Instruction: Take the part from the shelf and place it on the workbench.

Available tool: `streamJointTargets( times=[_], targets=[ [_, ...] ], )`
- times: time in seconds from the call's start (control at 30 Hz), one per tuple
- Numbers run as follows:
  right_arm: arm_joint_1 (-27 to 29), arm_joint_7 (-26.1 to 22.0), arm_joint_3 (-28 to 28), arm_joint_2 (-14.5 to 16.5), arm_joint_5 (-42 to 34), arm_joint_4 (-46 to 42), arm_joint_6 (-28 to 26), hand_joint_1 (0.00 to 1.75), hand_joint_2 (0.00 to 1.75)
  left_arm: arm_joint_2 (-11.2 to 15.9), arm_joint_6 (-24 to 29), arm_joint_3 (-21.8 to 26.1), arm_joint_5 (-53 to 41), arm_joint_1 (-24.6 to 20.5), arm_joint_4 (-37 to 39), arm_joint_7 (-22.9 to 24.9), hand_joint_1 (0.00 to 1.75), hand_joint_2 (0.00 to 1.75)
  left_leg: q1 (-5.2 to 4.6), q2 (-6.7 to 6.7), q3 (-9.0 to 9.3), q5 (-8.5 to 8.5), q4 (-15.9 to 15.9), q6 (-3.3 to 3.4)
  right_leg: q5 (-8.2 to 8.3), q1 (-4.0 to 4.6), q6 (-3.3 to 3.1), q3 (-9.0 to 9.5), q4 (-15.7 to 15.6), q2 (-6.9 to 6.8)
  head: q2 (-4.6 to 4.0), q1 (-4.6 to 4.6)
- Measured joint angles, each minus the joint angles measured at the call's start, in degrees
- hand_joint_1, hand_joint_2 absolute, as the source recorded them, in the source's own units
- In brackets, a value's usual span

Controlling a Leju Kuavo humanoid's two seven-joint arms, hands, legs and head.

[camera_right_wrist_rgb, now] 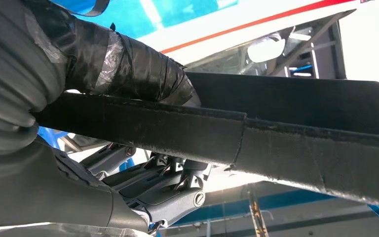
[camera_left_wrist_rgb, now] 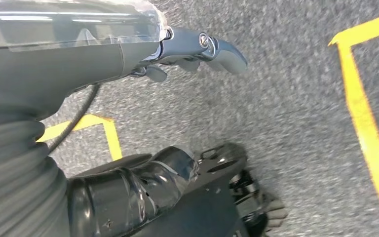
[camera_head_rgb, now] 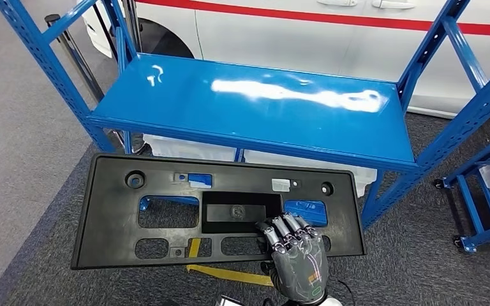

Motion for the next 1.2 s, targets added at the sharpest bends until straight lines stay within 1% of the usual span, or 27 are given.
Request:
streamJointTargets(
  times=[0.03, 0.07, 0.1, 0.13, 0.17, 0.23, 0.3, 0.37, 0.43, 0.5, 0.53, 0.57, 0.6, 0.67, 0.7, 0.73, 0.77, 0.83, 0.87, 0.9, 0.93, 1.0, 1.03, 1.07, 1.1, 1.17, 1.2],
  targets=[
    [0.04, -0.02, -0.03, 0.0, -0.05, 0.03, 0.0, 1.75, 1.75, 0.0, -0.01, 0.0, -0.01, 0.02, 0.0, 0.01, 0.0, 1.75, -0.02, 0.04, -0.86, 0.58, 0.18, -0.07, -0.37, 0.0, 0.06, -0.03, 2.28, 0.0, 0.0, 0.0],
    [0.06, -0.03, -0.05, 0.0, -0.09, 0.04, 0.0, 1.75, 1.75, -0.01, -0.01, 0.0, -0.01, 0.04, 0.0, 0.01, 0.0, 1.75, -0.03, 0.06, -1.77, 1.1, 0.46, -0.17, 0.62, -0.01, 0.07, 0.78, 2.79, 0.0, 0.0, -0.01],
    [0.07, -0.06, -0.09, 0.0, -0.11, 0.04, 0.0, 1.75, 1.75, -0.02, -0.01, 0.0, -0.02, 0.05, 0.0, 0.01, 0.0, 1.75, -0.02, 0.07, -2.72, 1.55, 0.84, -0.32, 2.24, -0.02, 0.0, 2.55, 1.36, 0.0, 0.0, -0.01],
    [0.07, -0.08, -0.14, 0.0, -0.11, 0.04, 0.0, 1.75, 1.75, -0.03, -0.01, 0.0, -0.02, 0.04, 0.0, 0.0, 0.0, 1.75, -0.01, 0.06, -3.62, 1.92, 1.32, -0.5, 3.52, -0.02, -0.15, 5.2, -1.74, -0.01, 0.0, -0.02],
    [0.04, -0.11, -0.19, 0.0, -0.09, 0.04, 0.0, 1.75, 1.75, -0.04, -0.01, 0.0, -0.03, 0.03, 0.0, -0.01, 0.0, 1.75, -0.09, 0.03, -4.44, 2.18, 1.83, -0.7, 3.87, 0.07, -0.34, 8.02, -5.56, 0.01, -0.01, -0.01],
    [0.01, -0.24, -0.3, 0.01, 0.04, 0.03, -0.01, 1.75, 1.75, -0.04, -0.02, 0.0, -0.11, -0.01, -0.01, -0.03, 0.0, 1.75, -0.21, -0.01, -5.46, 2.71, 2.61, -1.3, 2.85, 0.34, -0.94, 11.59, -11.29, 0.09, -0.01, -0.04],
    [0.04, -0.41, -0.4, 0.02, 0.15, 0.02, -0.01, 1.75, 1.75, -0.04, -0.02, 0.0, -0.27, 0.02, -0.01, -0.03, 0.0, 1.75, -0.21, -0.03, -5.88, 3.41, 2.78, -2.07, 2.56, 0.52, -1.71, 11.66, -12.62, 0.14, 0.0, -0.07],
    [0.08, -0.5, -0.46, 0.07, 0.16, 0.02, -0.01, 1.75, 1.75, -0.04, -0.02, 0.0, -0.37, 0.09, 0.0, -0.03, 0.0, 1.75, 0.0, -0.2, -6.5, 2.31, 3.75, -2.83, 3.48, 0.38, -2.64, 10.9, -12.85, -0.01, 0.0, -0.07],
    [0.08, -0.54, -0.48, 0.26, 0.16, 0.02, 0.0, 1.75, 1.75, -0.05, -0.03, 0.0, -0.41, 0.18, 0.0, -0.03, 0.0, 1.75, 0.23, -0.36, -8.18, -2.27, 8.37, -3.5, 4.56, 0.27, -3.38, 9.77, -12.96, -0.16, 0.0, -0.09],
    [0.09, -0.58, -0.49, 0.44, 0.02, 0.04, 0.0, 1.75, 1.75, -0.05, -0.03, 0.0, -0.43, 0.24, 0.0, -0.03, 0.0, 1.75, 0.35, -0.36, -10.21, -6.98, 15.62, -3.95, 5.58, 0.37, -3.6, 8.32, -12.82, -0.18, 0.0, -0.1],
    [0.1, -0.65, -0.5, 0.48, -0.1, 0.05, 0.0, 1.75, 1.75, -0.05, -0.03, 0.0, -0.43, 0.25, 0.0, -0.03, 0.0, 1.75, 0.37, -0.36, -10.52, -7.79, 18.2, -4.04, 6.08, 0.42, -3.59, 7.6, -12.73, -0.19, 0.0, -0.09],
    [0.11, -0.75, -0.51, 0.48, -0.21, 0.06, 0.0, 1.75, 1.75, -0.04, -0.03, 0.0, -0.44, 0.26, 0.0, -0.03, 0.0, 1.75, 0.37, -0.36, -9.92, -7.36, 18.99, -4.03, 6.56, 0.46, -3.54, 6.9, -12.6, -0.19, 0.0, -0.1],
    [0.11, -0.86, -0.52, 0.49, -0.35, 0.07, 0.0, 1.75, 1.75, -0.04, -0.03, 0.0, -0.44, 0.27, 0.0, -0.03, 0.0, 1.75, 0.36, -0.37, -8.23, -5.97, 17.62, -3.92, 6.99, 0.5, -3.47, 6.28, -12.48, -0.18, 0.0, -0.11],
    [0.12, -1.01, -0.53, 0.52, -0.67, 0.07, 0.0, 1.75, 1.75, -0.03, -0.03, 0.0, -0.44, 0.22, -0.01, -0.03, 0.0, 1.75, 0.23, -0.44, -2.42, -3.34, 9.79, -3.25, 7.76, 0.57, -3.2, 5.37, -12.23, -0.14, 0.0, -0.11],
    [0.12, -1.06, -0.55, 0.55, -0.91, 0.07, 0.0, 1.75, 1.75, -0.02, -0.03, 0.0, -0.44, 0.17, -0.01, -0.04, 0.0, 1.75, 0.1, -0.49, 0.33, -2.96, 5.6, -2.84, 8.09, 0.61, -2.96, 5.1, -12.15, -0.13, 0.0, -0.1],
    [0.12, -1.12, -0.56, 0.57, -1.17, 0.07, 0.0, 1.75, 1.75, -0.01, -0.02, 0.0, -0.44, 0.13, -0.02, -0.05, 0.0, 1.75, -0.09, -0.54, 2.08, -3.06, 2.61, -2.47, 8.46, 0.61, -2.65, 4.96, -12.13, -0.16, 0.0, -0.09],
    [0.11, -1.25, -0.58, 0.6, -1.42, 0.07, 0.0, 1.75, 1.75, 0.0, -0.02, 0.0, -0.44, 0.11, -0.02, -0.07, 0.0, 1.75, -0.28, -0.57, 2.84, -3.36, 1.05, -2.18, 8.83, 0.57, -2.3, 4.86, -12.17, -0.21, 0.0, -0.09],
    [0.14, -1.68, -0.6, 0.61, -2.01, 0.07, 0.0, 1.75, 1.75, -0.03, -0.01, 0.0, -0.45, 0.2, -0.01, -0.1, 0.0, 1.75, -0.32, -0.48, 2.59, -2.69, 0.38, -1.56, 9.44, 0.46, -1.54, 4.73, -12.27, -0.23, 0.0, -0.09],
    [0.17, -1.92, -0.6, 0.59, -2.38, 0.1, -0.01, 1.75, 1.75, -0.06, -0.01, 0.0, -0.45, 0.24, -0.01, -0.1, 0.0, 1.75, -0.21, -0.36, 2.35, -2.14, 0.11, -1.1, 8.95, 0.45, -1.23, 4.47, -11.86, -0.16, 0.0, -0.08],
    [0.2, -2.19, -0.61, 0.57, -2.89, 0.15, -0.01, 1.75, 1.75, -0.09, 0.0, 0.01, -0.45, 0.26, 0.0, -0.12, 0.0, 1.75, -0.07, -0.23, 2.0, -1.51, -0.17, -0.59, 7.56, 0.47, -0.98, 3.93, -10.63, -0.05, 0.0, -0.05],
    [0.23, -2.51, -0.61, 0.54, -3.59, 0.24, -0.02, 1.75, 1.75, -0.13, 0.01, 0.01, -0.44, 0.24, 0.0, -0.15, 0.0, 1.75, 0.07, -0.1, 1.5, -0.91, -0.33, -0.23, 5.24, 0.45, -0.79, 3.06, -8.27, 0.06, 0.0, -0.04],
    [0.35, -3.25, -0.6, 0.46, -5.45, 0.56, -0.02, 1.75, 1.75, -0.13, 0.03, 0.01, -0.43, 0.24, 0.0, -0.26, 0.0, 1.75, -0.03, -0.04, 0.15, 0.04, -0.14, 0.09, 0.13, 0.32, -0.49, 0.92, -1.18, 0.16, 0.0, -0.03],
    [0.41, -3.56, -0.59, 0.42, -6.28, 0.75, -0.02, 1.75, 1.75, -0.13, 0.04, 0.01, -0.41, 0.31, 0.0, -0.31, 0.0, 1.75, -0.07, -0.04, -0.6, 0.44, 0.02, 0.04, -1.09, 0.22, -0.33, 0.3, 1.86, 0.16, 0.0, -0.04],
    [0.45, -3.72, -0.59, 0.38, -6.96, 0.99, -0.02, 1.75, 1.75, -0.13, 0.07, 0.02, -0.39, 0.39, 0.0, -0.34, 0.0, 1.75, -0.07, -0.04, -1.33, 0.79, 0.24, -0.05, -0.93, 0.12, -0.21, 0.5, 3.25, 0.15, 0.0, -0.04],
    [0.47, -3.79, -0.59, 0.34, -7.4, 1.2, -0.02, 1.75, 1.75, -0.14, 0.1, 0.02, -0.38, 0.47, 0.0, -0.39, 0.0, 1.75, -0.05, -0.03, -2.0, 1.04, 0.54, -0.19, 0.29, 0.02, -0.15, 1.66, 2.57, 0.15, 0.0, -0.04],
    [0.46, -3.81, -0.59, 0.26, -8.0, 1.53, -0.02, 1.75, 1.75, -0.17, 0.19, 0.02, -0.36, 0.54, 0.0, -0.49, 0.0, 1.75, -0.03, 0.09, -3.1, 1.32, 1.35, -0.48, 2.91, -0.1, -0.25, 6.57, -4.16, -0.29, 0.0, -0.04],
    [0.43, -3.81, -0.58, 0.24, -8.18, 1.61, -0.02, 1.75, 1.75, -0.19, 0.25, 0.02, -0.36, 0.56, 0.0, -0.55, 0.0, 1.75, -0.11, 0.19, -3.54, 1.38, 1.82, -0.66, 3.26, 0.05, -0.42, 8.94, -7.85, -0.75, 0.0, -0.05]
  ],
)
